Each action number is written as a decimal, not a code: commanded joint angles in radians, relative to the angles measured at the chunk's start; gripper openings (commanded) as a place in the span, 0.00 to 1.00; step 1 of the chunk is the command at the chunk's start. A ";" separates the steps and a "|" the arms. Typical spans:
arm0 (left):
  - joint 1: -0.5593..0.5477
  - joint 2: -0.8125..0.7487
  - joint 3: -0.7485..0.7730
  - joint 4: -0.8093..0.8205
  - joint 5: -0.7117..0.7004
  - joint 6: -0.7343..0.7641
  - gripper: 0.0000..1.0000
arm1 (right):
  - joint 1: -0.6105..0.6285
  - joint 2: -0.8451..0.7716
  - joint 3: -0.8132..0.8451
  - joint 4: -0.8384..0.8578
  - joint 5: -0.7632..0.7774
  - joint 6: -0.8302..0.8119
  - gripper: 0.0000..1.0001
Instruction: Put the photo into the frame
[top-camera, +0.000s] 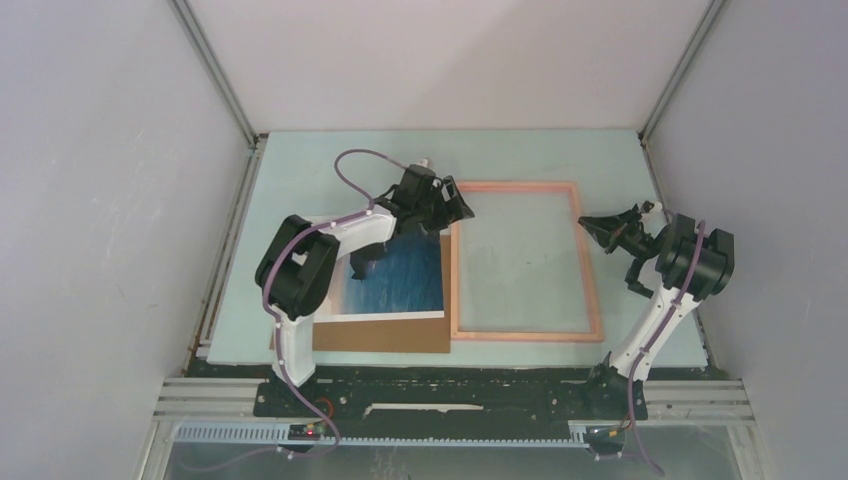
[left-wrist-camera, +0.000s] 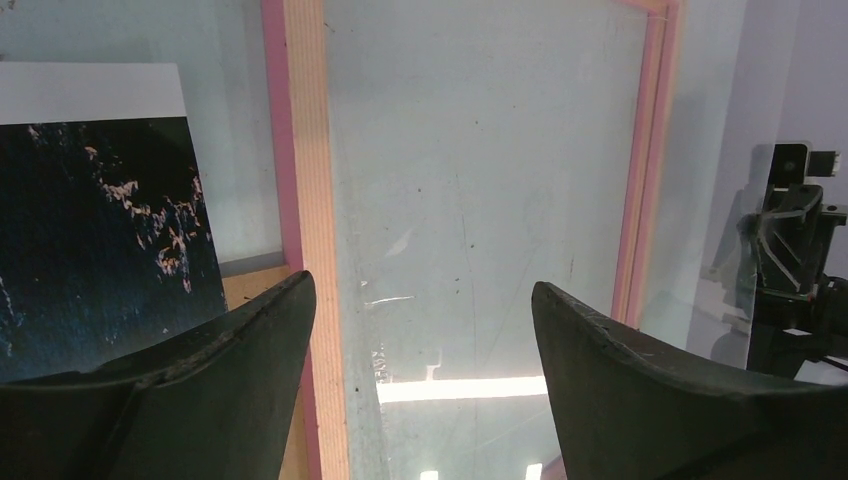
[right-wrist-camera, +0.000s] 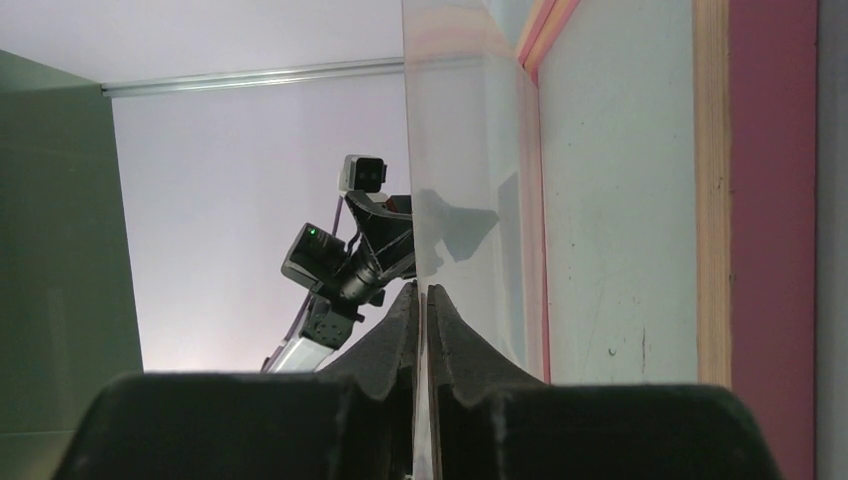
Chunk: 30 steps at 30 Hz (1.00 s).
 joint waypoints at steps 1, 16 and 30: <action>0.005 0.041 0.013 0.026 0.015 -0.010 0.86 | 0.007 -0.035 0.010 0.004 -0.019 -0.038 0.14; 0.004 0.098 0.035 0.070 0.064 -0.046 0.87 | 0.039 -0.246 0.146 -1.189 0.102 -0.897 0.40; 0.004 0.108 0.038 0.107 0.086 -0.070 0.86 | 0.096 -0.238 0.188 -1.234 0.096 -0.958 0.43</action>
